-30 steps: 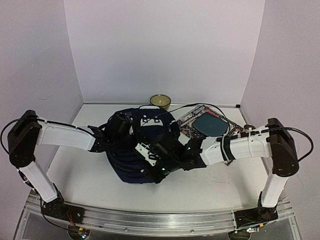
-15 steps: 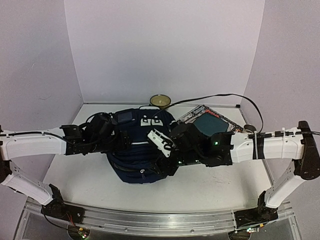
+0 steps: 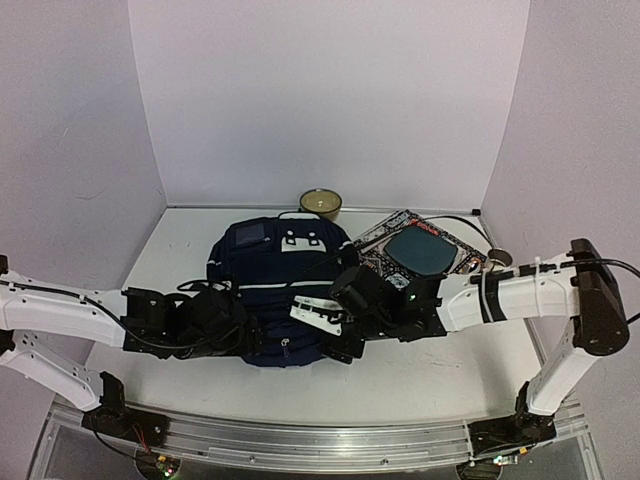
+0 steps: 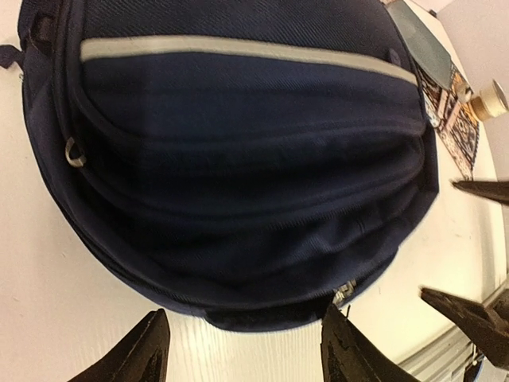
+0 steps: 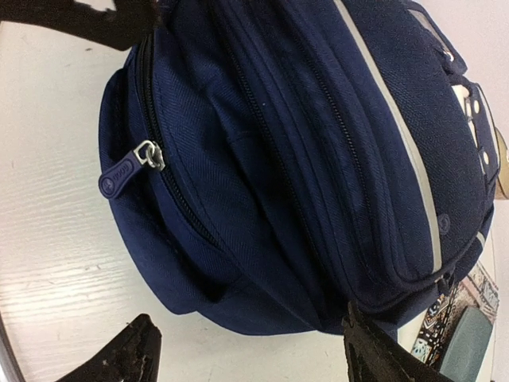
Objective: Pack the student bag
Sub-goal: Zip the student bag into the largest pocket of the bag, then hold the student bag at the center of the board.
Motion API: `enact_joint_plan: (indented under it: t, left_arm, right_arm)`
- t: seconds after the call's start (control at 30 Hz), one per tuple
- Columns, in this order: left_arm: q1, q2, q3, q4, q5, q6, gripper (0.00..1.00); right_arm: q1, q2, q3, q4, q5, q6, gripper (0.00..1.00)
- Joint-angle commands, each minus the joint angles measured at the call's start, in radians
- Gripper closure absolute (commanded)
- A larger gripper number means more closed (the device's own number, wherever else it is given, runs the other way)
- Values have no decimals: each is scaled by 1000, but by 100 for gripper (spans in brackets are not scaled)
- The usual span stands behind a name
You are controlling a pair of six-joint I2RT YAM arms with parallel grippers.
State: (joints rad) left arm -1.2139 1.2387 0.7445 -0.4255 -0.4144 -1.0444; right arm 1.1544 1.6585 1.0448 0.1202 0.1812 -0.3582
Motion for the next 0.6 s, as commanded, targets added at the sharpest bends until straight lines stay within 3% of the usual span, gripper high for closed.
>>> enact_joint_plan:
  t: [0.0, 0.3, 0.47, 0.57]
  left_arm:
    - [-65, 5, -5, -10, -49, -76, 34]
    - [-138, 71, 19, 16, -61, -120, 34]
    - [-138, 108, 7, 146, -53, -100, 35]
    - [-131, 134, 13, 206, -66, -82, 36]
  right_arm:
    - [-9, 70, 72, -13, 38, -105, 22]
    - [-53, 154, 166, -11, -31, -113, 29]
    - [-77, 164, 186, -11, -98, -98, 49]
    - [-84, 165, 184, -12, -126, -90, 69]
